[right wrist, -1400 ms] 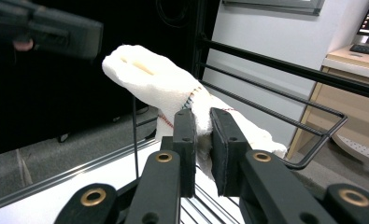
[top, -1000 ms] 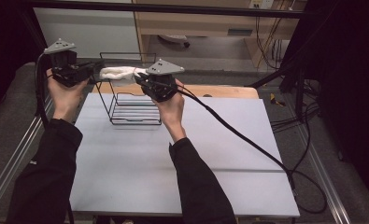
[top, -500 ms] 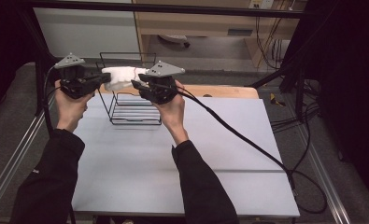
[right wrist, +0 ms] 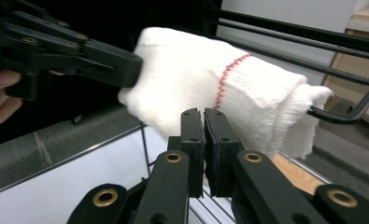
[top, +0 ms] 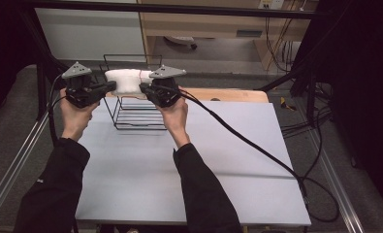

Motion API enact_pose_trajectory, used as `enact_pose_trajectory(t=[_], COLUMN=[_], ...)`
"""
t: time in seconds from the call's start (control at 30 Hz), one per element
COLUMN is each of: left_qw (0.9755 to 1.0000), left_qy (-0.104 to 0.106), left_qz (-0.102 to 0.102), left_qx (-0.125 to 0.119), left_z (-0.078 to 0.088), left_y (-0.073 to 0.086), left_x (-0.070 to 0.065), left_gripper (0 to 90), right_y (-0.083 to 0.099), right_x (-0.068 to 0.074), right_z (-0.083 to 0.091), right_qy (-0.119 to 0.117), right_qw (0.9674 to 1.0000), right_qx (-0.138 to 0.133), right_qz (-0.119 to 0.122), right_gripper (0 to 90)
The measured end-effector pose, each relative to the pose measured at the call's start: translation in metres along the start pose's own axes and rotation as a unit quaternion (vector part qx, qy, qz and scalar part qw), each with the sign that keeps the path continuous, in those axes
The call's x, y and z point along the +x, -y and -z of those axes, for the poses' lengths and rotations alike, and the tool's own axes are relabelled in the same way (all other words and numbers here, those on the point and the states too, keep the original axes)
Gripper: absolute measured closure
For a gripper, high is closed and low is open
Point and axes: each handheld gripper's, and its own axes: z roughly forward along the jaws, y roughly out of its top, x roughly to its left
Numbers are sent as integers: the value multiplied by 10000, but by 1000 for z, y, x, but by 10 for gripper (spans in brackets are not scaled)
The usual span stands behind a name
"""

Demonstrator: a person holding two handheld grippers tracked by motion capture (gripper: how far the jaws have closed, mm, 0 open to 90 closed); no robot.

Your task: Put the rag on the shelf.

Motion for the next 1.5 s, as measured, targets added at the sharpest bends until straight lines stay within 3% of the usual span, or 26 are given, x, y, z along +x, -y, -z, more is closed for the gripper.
enact_pose_trajectory(t=[0.2, 0.37, 0.53, 0.73, 0.87, 1.1, 1.5], left_qw=[10000, 10000, 9998, 9997, 9997, 9997, 9979], left_qy=[-49, -21, 15, 83, 163, 192, 334], left_qz=[37, -24, -67, -115, -128, -113, -92], left_qx=[6, -52, -174, -178, -102, 91, 549], left_z=[-9, -3, 12, 25, 30, 31, 26], left_y=[5, 7, 9, 21, 31, 57, 109], left_x=[1, 0, -3, -11, -13, -14, -26], left_gripper=[893, 879, 792, 600, 454, 270, 95], right_y=[2, 0, -8, -7, 1, 18, 66], right_x=[-5, -3, 2, 4, 2, -8, -36], right_z=[-7, -2, 15, 33, 44, 67, 114], right_qy=[61, -12, -121, -201, -258, -288, -248], right_qw=[9999, 10000, 9999, 9998, 9996, 9992, 9978], right_qx=[72, -3, -111, -27, 146, 181, 394], right_qz=[-35, 6, 44, -28, -42, -192, -474], right_gripper=[864, 816, 675, 463, 320, 115, 27])
